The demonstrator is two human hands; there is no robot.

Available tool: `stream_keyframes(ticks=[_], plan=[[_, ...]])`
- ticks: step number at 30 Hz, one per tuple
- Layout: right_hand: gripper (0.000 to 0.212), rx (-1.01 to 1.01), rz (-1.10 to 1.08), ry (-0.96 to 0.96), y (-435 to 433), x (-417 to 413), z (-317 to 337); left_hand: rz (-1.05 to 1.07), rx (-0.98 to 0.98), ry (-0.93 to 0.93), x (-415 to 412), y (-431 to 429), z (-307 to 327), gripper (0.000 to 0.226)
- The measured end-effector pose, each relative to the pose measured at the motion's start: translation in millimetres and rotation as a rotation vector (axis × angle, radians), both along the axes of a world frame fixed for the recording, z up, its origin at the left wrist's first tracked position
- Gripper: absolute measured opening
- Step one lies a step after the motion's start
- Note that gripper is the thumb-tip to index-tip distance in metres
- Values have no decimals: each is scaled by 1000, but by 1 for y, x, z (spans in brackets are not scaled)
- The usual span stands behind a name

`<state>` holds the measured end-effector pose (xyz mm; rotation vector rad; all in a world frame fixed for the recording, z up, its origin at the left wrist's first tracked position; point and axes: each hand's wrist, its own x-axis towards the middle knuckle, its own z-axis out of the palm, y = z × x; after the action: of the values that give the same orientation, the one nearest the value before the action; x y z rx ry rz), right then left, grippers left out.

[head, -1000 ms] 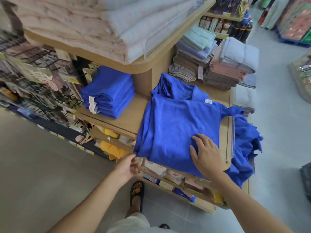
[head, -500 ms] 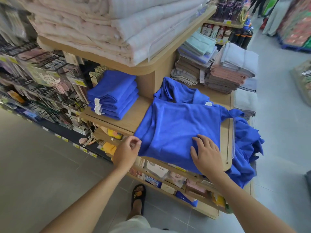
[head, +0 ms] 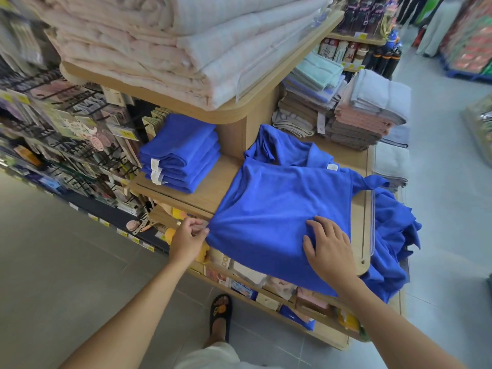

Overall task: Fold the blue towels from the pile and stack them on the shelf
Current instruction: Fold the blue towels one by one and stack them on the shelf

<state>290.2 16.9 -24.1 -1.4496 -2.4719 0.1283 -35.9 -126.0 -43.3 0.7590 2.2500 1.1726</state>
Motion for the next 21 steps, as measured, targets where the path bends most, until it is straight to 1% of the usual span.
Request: stream_keyframes(ticks=[2,5,7,10,13,16,18,21], plan=[[44,4,-1,-1,0,0,0,-28,-28,117,-5,3,6,12],[44,15,-1,-11,0,0,-1,-93,35,330,-1,29,28,2],[44,23,0,-9,1,0,-3,-177,39,412,1,60,43,8],[46,29,-5,-2,2,0,-6,-274,-69,430,-3,112,59,13],[48,34,-6,-10,3,0,-9,-312,-210,441,-9,153,68,18],[47,43,-17,-13,4,1,-11,-350,-295,450,-13,181,68,27],[45,44,-22,-12,4,0,-12,-375,-336,404,-16,193,66,33],[44,54,-26,-15,4,0,-12,-379,-331,387,-20,204,62,26]])
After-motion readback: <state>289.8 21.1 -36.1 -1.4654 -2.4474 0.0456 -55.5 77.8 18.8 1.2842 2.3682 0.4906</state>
